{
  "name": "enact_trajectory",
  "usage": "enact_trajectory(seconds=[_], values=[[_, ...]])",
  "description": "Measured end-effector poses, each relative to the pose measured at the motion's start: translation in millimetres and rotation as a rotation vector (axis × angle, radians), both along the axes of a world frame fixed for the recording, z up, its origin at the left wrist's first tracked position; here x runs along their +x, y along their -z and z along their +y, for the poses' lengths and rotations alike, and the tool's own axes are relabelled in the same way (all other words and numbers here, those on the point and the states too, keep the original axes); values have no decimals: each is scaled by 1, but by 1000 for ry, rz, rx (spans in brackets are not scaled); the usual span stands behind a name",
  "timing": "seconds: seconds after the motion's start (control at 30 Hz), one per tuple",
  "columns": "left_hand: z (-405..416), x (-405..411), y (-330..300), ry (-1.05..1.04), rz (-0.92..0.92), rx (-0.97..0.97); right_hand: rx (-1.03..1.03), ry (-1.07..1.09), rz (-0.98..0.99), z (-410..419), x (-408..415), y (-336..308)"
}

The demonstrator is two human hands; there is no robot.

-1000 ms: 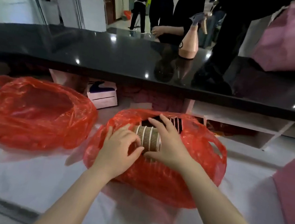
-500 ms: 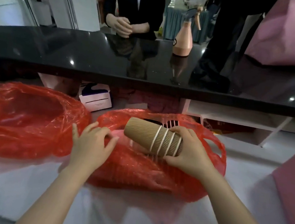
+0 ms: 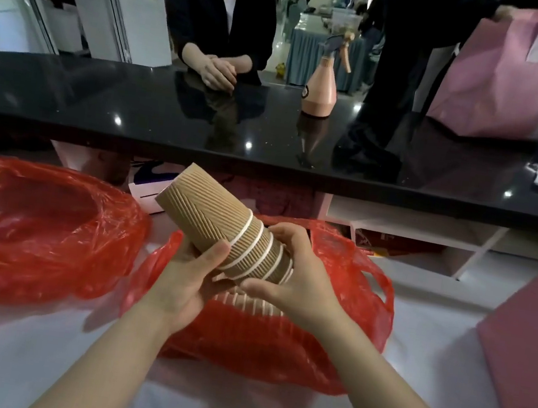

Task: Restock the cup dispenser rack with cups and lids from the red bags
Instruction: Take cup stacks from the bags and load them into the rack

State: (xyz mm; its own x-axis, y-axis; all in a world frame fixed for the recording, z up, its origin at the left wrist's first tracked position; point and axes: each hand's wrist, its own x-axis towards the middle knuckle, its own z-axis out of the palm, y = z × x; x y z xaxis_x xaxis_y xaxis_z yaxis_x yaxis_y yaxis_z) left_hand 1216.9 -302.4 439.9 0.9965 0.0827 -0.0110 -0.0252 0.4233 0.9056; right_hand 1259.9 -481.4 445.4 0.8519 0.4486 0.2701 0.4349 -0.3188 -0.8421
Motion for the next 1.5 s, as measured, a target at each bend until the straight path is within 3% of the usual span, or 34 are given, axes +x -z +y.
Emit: enact_trajectory(seconds=[0.07, 0.17, 0.33, 0.53, 0.73, 1.03, 1.13, 1.3, 1.5], values=[[6, 1, 6, -20, 43, -70, -94, -53, -3, -3, 10, 0], [18, 2, 13, -115, 42, -91, -334, 43, -177, -16, 36, 8], [29, 11, 3, -222, 34, 102, -853, 114, -401, -33, 89, 29], [30, 22, 7, -301, 16, 392, -1007, 12, -508, -17, 127, 39], [31, 27, 18, -365, 33, 548, -1137, -41, -460, -4, 151, 42], [28, 33, 19, -379, 40, 589, -1271, -190, -171, 9, 169, 37], [26, 34, 20, -381, 53, 608, -1279, -197, -204, 11, 170, 39], [29, 30, 25, -397, 55, 634, -1156, -147, -147, -6, 165, 34], [38, 29, 26, -467, 44, 578, -781, -144, -106, -34, 145, 11]])
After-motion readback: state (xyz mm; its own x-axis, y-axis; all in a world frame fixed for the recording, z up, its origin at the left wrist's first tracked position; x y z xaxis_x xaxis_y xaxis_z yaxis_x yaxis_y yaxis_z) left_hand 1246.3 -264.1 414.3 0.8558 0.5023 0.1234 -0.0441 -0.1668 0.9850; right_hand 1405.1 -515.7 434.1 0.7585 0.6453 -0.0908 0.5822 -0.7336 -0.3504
